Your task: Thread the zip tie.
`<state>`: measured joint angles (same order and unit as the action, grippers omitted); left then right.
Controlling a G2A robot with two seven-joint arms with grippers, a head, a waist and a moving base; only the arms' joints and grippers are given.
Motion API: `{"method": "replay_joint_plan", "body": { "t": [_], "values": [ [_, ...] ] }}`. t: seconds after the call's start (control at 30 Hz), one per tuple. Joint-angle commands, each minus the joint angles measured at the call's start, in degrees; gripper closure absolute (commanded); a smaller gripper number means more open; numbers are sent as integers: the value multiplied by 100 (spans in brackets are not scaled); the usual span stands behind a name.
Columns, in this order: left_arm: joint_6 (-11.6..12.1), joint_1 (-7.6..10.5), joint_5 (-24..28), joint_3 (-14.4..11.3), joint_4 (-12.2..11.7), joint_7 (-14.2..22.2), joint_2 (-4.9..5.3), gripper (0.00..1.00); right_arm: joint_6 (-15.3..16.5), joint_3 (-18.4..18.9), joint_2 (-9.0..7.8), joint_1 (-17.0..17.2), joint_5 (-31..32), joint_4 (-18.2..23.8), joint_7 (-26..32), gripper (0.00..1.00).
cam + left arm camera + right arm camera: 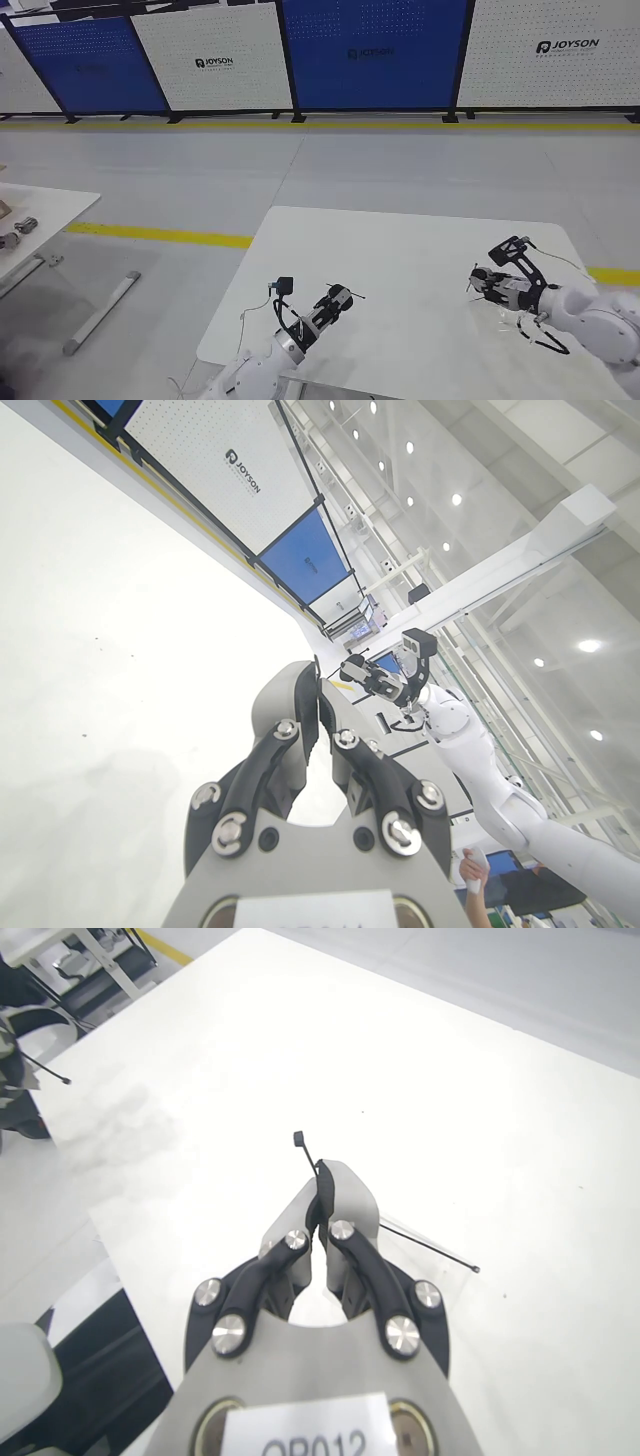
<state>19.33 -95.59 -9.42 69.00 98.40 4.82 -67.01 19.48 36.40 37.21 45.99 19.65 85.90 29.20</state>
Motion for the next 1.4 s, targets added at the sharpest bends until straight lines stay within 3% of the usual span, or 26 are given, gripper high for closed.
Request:
{"method": "replay_joint_plan", "body": {
  "t": [0.0, 0.3, 0.4, 0.47, 0.67, 0.8, 0.87, 1.37],
  "values": [
    [0, 0, 0, 0, 0, 0, 0, 100, 0, -5, 2, -7, 31, -5, 4, 100],
    [0, 0, 0, 0, 0, 0, 0, 100, -31, -9, 4, 4, 68, -8, 3, 100],
    [0, 0, 0, 0, 0, 0, 0, 100, -589, -96, 79, 51, 456, 168, 114, 100],
    [0, 0, 0, 0, 0, 0, 0, 100, -740, -90, 154, 63, 371, 221, -15, 100],
    [0, 0, 0, 0, 0, 0, 0, 100, -113, 238, 181, 534, -56, 92, -1454, 100],
    [0, 0, 0, 0, 0, 0, 0, 100, 0, 402, 176, 867, -40, 214, -2052, 100],
    [0, 0, 0, 0, 0, 0, 0, 100, 0, 402, 195, 964, -487, 343, -1848, 100],
    [0, 0, 0, 0, 0, 0, 0, 100, -104, 479, 249, 1080, -664, 367, -1934, 100]
  ]
}}
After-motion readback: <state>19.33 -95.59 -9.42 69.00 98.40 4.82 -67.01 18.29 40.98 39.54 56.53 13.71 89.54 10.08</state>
